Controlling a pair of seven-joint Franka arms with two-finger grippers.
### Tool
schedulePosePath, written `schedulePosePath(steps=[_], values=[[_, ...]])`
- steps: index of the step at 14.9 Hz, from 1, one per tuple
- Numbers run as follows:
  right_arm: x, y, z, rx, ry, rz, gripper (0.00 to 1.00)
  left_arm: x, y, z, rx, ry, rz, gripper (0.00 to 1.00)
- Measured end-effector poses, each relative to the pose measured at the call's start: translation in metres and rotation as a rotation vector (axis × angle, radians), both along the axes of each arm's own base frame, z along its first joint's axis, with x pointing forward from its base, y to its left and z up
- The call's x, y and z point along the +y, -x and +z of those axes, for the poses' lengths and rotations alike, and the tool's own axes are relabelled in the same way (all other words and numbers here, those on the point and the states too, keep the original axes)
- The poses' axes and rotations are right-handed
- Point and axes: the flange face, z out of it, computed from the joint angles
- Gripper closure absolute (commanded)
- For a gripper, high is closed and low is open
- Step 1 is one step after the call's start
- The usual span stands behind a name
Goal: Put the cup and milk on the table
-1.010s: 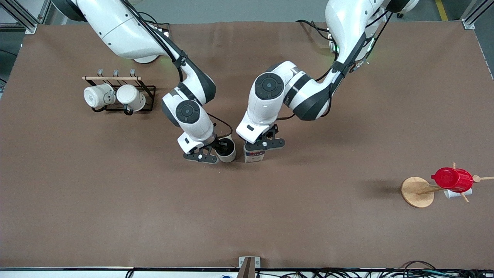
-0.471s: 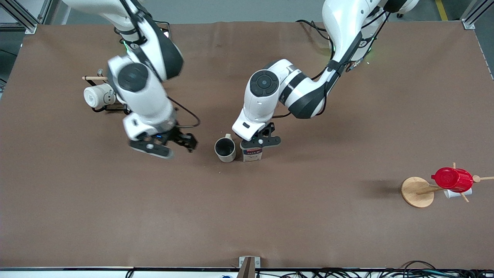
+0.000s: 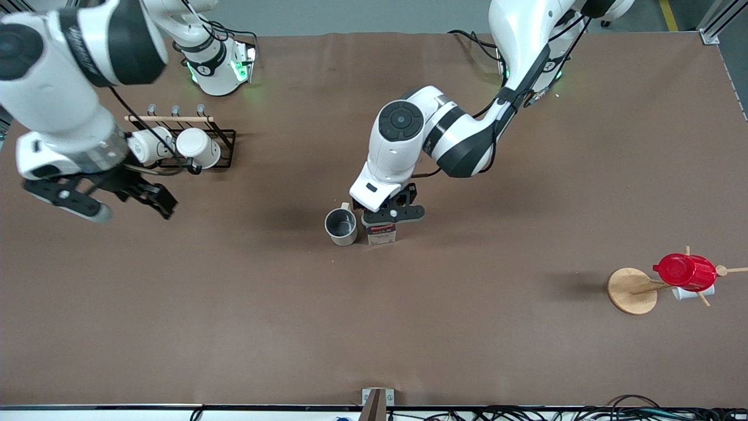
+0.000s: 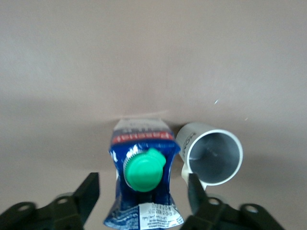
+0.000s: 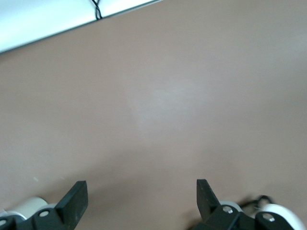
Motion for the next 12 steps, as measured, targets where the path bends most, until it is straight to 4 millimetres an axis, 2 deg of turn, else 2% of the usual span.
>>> schedulePosePath(steps=[2, 5, 6, 8, 10, 12], values=[[-0.040, 0.014, 0.021, 0.048, -0.017, 0.062, 0.00, 0.038, -0.017, 0.048, -0.054, -0.075, 0.021, 0.00], [-0.096, 0.032, 0.057, 0.096, -0.085, 0.119, 0.00, 0.128, -0.038, 0.139, -0.097, -0.173, -0.015, 0.00], [-0.105, 0.036, 0.071, 0.101, -0.094, 0.141, 0.00, 0.161, -0.041, 0.167, -0.099, -0.196, -0.040, 0.00], [-0.109, 0.040, 0.094, 0.098, -0.095, 0.194, 0.00, 0.224, -0.040, 0.214, -0.094, -0.234, -0.069, 0.00], [-0.114, 0.040, 0.103, 0.095, -0.089, 0.242, 0.00, 0.274, -0.032, 0.248, -0.065, -0.235, -0.091, 0.00], [-0.120, 0.038, 0.101, 0.103, -0.088, 0.255, 0.00, 0.318, -0.025, 0.268, -0.039, -0.200, -0.144, 0.00]])
